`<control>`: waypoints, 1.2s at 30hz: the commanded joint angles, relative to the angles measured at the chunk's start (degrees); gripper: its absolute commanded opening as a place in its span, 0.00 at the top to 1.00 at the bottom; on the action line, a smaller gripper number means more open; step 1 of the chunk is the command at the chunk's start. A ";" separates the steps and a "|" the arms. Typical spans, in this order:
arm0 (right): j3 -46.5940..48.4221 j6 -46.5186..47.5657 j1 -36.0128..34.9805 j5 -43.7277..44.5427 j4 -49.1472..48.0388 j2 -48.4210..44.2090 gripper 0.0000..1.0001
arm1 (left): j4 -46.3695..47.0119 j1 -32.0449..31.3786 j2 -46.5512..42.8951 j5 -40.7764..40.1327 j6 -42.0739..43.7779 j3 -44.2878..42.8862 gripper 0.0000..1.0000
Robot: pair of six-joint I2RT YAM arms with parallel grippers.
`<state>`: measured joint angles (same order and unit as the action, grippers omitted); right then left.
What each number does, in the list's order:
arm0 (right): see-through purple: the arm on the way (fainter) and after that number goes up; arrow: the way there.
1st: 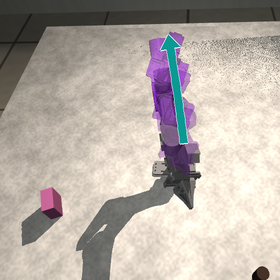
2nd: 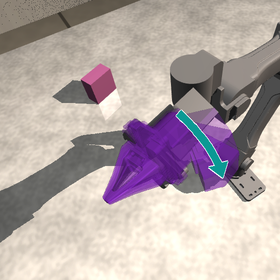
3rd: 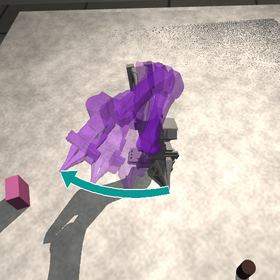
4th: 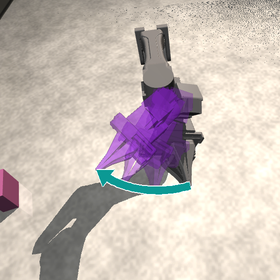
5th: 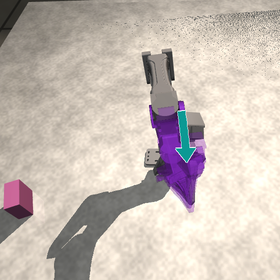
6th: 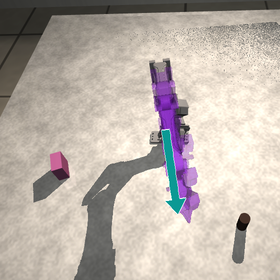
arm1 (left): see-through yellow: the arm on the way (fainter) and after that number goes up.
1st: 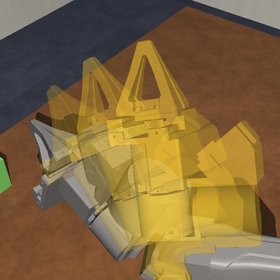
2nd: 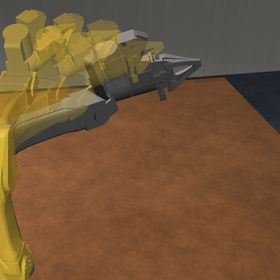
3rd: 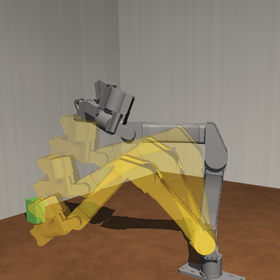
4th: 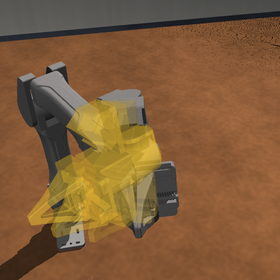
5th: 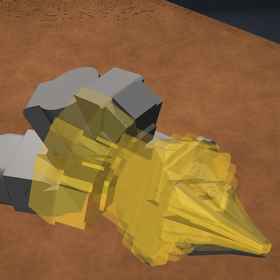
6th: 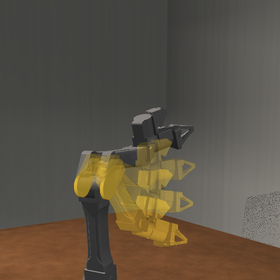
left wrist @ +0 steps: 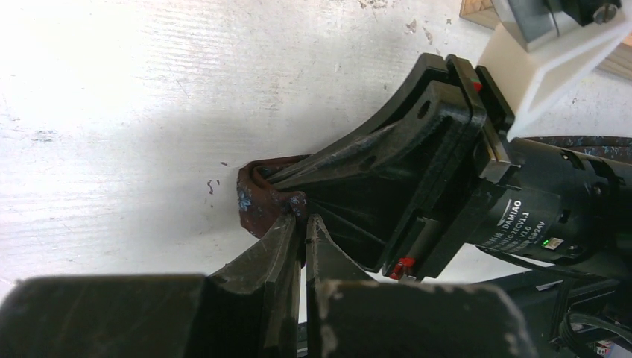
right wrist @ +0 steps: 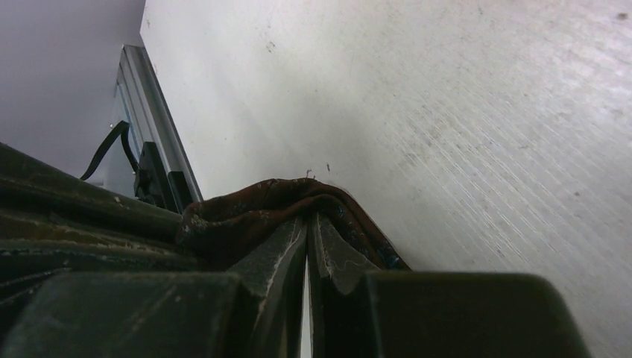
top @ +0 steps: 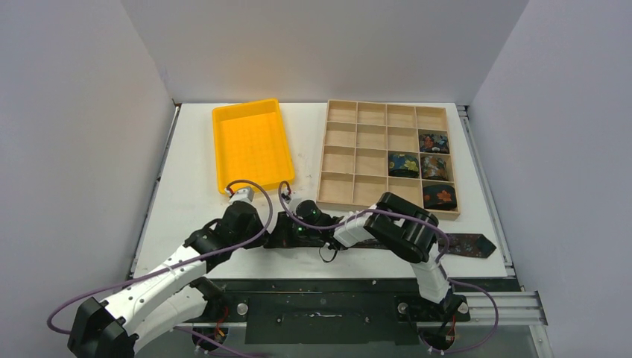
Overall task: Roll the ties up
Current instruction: Roll the tie at the center of the board.
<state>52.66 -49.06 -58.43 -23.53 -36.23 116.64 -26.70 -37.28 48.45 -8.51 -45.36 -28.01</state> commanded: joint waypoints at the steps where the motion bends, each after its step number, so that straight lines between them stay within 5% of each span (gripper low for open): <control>1: 1.84 -0.59 -0.11 -2.26 0.67 2.97 0.95 | 8.84 -1.07 0.56 3.11 -0.81 -1.09 1.00; 13: 1.16 3.93 1.41 7.87 13.28 -6.56 0.93 | 3.19 -1.71 1.55 -4.03 1.50 -3.76 1.00; 26: -0.79 4.41 4.29 9.55 17.26 -14.56 0.91 | -0.04 -1.92 1.57 -6.77 3.10 -4.81 1.00; 36: -13.08 9.84 12.16 16.25 24.59 -33.44 0.91 | -1.95 -5.09 9.06 -10.45 4.95 -9.51 1.00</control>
<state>43.33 -42.81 -49.65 -12.12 -14.35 91.48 -28.42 -40.21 54.39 -16.01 -42.02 -34.06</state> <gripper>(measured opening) 0.087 0.022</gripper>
